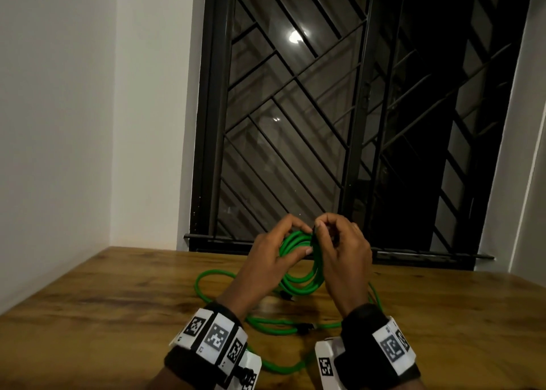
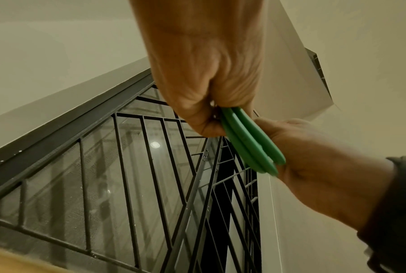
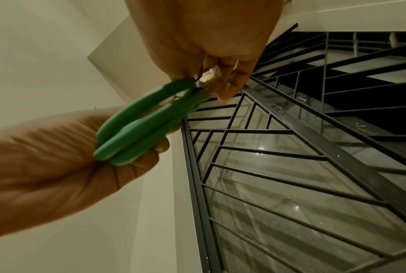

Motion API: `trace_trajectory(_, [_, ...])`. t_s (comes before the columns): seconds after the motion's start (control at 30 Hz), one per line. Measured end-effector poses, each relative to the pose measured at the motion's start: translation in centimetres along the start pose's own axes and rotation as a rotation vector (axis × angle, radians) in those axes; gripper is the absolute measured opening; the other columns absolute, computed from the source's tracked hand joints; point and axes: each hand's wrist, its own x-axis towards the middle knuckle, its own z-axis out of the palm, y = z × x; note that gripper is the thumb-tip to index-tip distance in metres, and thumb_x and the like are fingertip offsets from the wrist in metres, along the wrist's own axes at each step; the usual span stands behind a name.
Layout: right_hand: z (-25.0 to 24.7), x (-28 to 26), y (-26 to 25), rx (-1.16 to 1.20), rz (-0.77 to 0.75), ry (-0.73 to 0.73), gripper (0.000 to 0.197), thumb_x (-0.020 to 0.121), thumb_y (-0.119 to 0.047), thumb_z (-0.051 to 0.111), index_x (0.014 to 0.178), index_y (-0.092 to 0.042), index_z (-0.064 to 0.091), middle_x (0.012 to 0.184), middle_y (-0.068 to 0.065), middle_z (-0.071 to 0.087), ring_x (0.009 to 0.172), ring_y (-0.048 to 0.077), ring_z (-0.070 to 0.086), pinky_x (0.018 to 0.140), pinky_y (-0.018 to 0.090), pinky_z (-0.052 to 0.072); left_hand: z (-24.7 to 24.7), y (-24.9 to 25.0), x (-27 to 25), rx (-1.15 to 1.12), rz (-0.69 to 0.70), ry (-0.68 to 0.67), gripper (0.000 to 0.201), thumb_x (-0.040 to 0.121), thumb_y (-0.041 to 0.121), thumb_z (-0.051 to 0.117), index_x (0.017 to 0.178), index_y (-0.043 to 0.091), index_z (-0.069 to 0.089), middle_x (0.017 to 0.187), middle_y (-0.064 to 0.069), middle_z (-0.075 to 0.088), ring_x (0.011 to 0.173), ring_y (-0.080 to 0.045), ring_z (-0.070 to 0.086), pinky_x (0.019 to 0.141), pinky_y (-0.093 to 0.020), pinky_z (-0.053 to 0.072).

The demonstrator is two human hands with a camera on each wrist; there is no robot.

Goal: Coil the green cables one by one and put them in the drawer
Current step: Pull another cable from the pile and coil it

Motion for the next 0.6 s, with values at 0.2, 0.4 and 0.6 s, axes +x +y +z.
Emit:
trace_trajectory(0.2, [0.3,0.4,1.2,0.203,0.135,-0.045,0.011,0.097,-0.019,0.062,0.089,-0.025,0.067,0.082,-0.009,0.068,0.078,0.008,0.065,0.068,0.025,0.05,0.0,-0.1,0.2,-0.032,-0.076,-0.023,0.027,0.086,0.02,0.076,0.11,0.018,0.064,0.104,0.007,0.072,0.099,-0.006,0.068,0.089,-0.038,0.056])
trace_trajectory(0.4, [0.5,0.4,0.6,0.33,0.252,-0.025,0.016,0.096,-0.014,0.063,0.085,-0.023,0.069,0.077,-0.008,0.069,0.071,0.001,0.062,0.065,0.014,0.045,-0.5,0.6,0.4,-0.089,-0.064,-0.068,0.024,0.086,0.012,0.075,0.108,0.013,0.066,0.102,0.004,0.073,0.096,-0.01,0.07,0.087,-0.035,0.057])
trace_trajectory(0.6, [-0.2,0.7,0.4,0.459,0.241,-0.058,0.014,0.101,-0.02,0.058,0.09,-0.022,0.066,0.078,-0.009,0.065,0.074,0.006,0.061,0.067,0.025,0.047,-0.2,0.9,0.5,-0.01,-0.001,-0.018,0.028,0.088,0.018,0.073,0.114,0.019,0.062,0.101,0.007,0.071,0.096,-0.007,0.069,0.083,-0.037,0.057])
